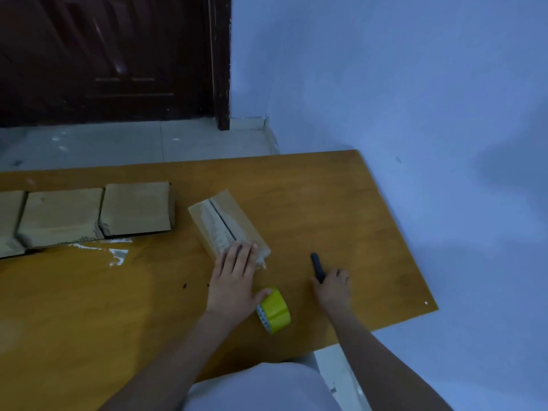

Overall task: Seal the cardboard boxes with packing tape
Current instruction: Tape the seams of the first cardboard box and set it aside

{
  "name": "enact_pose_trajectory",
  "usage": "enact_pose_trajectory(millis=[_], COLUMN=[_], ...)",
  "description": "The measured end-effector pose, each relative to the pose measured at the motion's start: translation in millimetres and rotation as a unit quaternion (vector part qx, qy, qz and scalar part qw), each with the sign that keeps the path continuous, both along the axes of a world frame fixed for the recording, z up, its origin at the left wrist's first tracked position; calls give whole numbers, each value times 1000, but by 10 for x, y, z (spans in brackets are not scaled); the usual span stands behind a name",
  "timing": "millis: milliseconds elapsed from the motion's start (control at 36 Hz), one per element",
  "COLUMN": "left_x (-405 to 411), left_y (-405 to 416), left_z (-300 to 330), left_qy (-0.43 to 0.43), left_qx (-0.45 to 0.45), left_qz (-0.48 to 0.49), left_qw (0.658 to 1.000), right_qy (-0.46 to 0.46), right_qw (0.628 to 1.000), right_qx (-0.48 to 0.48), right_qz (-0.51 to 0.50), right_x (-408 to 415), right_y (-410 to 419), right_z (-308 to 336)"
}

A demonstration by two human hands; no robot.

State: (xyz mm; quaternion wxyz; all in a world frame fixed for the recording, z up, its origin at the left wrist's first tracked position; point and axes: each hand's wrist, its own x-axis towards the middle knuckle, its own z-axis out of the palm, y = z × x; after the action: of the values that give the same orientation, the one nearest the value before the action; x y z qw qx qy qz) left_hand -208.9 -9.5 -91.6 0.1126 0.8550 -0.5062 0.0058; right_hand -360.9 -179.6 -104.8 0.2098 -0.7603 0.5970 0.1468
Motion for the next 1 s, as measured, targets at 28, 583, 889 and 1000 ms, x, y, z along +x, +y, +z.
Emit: enact_pose_trajectory(millis=[28, 583, 889, 1000], left_x=[-4, 0, -1, -5], left_y=[-3, 20, 19, 19], left_z=[-10, -38, -3, -2], left_qy=[-3, 14, 15, 14], left_qx=[-7, -14, -11, -6], left_qz=[0, -5, -3, -1], left_qw=[1000, 1000, 1000, 1000], right_qy=[16, -151, -135, -135], right_qw=[1000, 935, 943, 953], right_qx=[0, -27, -57, -62], right_qz=[24, 320, 299, 263], right_x=[-27, -93, -13, -80], right_y=[0, 475, 406, 376], right_z=[-28, 756, 658, 496])
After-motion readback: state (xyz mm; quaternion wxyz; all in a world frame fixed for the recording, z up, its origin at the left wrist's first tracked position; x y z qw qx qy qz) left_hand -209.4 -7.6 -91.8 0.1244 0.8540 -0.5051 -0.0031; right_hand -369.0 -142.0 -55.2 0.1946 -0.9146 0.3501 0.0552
